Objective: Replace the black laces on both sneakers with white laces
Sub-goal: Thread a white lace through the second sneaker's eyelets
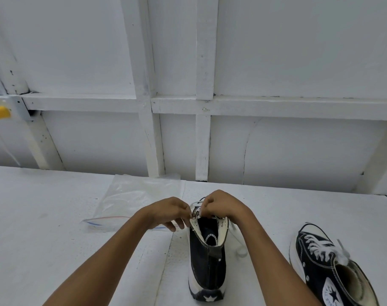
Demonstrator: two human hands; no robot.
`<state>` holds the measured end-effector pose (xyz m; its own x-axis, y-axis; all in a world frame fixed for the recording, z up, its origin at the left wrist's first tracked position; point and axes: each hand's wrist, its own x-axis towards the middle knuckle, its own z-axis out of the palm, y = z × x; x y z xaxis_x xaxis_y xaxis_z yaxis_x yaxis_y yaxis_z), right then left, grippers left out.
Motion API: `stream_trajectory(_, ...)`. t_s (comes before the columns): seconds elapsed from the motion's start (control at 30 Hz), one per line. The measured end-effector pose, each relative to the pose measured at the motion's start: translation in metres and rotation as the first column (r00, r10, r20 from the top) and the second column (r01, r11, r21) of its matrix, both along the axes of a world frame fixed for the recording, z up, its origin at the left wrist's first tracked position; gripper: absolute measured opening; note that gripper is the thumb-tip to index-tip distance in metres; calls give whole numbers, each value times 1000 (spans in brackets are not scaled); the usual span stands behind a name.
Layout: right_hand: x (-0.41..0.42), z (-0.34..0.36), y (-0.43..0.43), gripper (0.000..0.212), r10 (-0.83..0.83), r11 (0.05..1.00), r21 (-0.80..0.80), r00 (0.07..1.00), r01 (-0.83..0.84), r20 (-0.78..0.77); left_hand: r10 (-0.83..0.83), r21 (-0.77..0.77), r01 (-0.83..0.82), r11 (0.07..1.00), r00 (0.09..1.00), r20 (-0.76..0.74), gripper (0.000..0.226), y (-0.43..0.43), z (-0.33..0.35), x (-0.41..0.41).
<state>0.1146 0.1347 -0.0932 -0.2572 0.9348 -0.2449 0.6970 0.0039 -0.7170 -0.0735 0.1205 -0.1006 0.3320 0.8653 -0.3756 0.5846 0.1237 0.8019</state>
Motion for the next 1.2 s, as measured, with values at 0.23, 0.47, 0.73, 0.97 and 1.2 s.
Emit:
stream_trajectory(0.23, 18, 11, 2, 13, -35, 995, 87, 986, 50, -162, 374, -174, -352, 920, 651, 660, 25, 5, 20, -28)
stream_trajectory(0.47, 24, 12, 4, 32, 28, 988, 155, 994, -11, -110, 206, 35, -208, 978, 977, 49, 16, -1, -2, -17)
stream_trajectory(0.73, 32, 6, 2, 33, -266, 829, 520, 963, 205, 44, 274, 92, -350, 932, 849, 451, 19, -6, 12, -19)
stream_trajectory(0.97, 37, 8, -2, 18, -250, 870, 396, 954, 295, -162, 362, -20, -392, 920, 828, 427, 17, -3, 12, -22)
stream_trajectory(1.2, 31, 6, -8, 11, -210, 924, 286, 962, 254, -177, 11, 150, -29, 988, 993, 121, 19, -18, 6, -19)
